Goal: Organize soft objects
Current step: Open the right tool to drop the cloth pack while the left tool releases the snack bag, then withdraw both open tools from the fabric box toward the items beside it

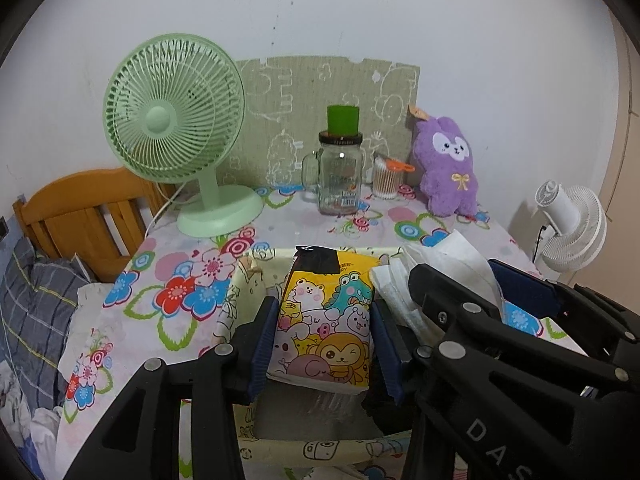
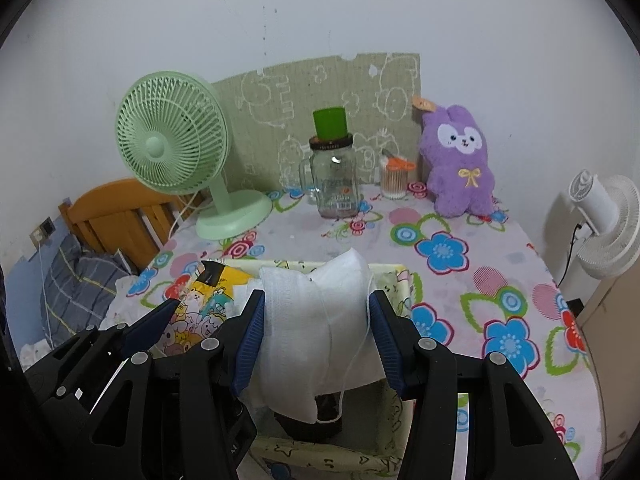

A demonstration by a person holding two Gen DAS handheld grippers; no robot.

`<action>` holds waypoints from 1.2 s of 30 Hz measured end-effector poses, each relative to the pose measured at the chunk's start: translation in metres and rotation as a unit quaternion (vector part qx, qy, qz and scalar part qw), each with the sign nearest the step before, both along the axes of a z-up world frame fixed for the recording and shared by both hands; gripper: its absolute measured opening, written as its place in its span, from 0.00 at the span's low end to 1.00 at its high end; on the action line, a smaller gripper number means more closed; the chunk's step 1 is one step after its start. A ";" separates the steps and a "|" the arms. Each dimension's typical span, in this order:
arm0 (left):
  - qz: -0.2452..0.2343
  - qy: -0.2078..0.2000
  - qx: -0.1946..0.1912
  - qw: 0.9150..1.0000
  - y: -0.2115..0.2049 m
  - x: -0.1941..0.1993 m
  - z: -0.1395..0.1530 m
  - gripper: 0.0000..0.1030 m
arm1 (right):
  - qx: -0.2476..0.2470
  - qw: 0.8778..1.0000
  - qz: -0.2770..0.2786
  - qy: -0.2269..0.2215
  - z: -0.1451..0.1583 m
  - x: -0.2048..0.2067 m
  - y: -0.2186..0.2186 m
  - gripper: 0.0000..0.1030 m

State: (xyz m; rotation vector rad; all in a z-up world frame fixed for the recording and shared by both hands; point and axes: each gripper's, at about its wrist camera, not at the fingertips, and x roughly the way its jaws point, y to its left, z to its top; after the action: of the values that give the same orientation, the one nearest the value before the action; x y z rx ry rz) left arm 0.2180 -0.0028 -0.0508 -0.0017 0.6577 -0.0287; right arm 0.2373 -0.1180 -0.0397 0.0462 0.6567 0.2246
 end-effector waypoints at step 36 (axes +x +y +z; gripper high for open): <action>0.033 0.019 0.015 0.999 0.021 -0.028 0.000 0.95 | -0.015 1.000 0.024 -0.008 0.000 -0.029 0.014 0.98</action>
State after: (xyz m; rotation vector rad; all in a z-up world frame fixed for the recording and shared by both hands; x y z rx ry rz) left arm 0.1905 0.0179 -0.0505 0.0050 0.6955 0.0450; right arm 0.2085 -0.1041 -0.0392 -0.0012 0.6461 0.2614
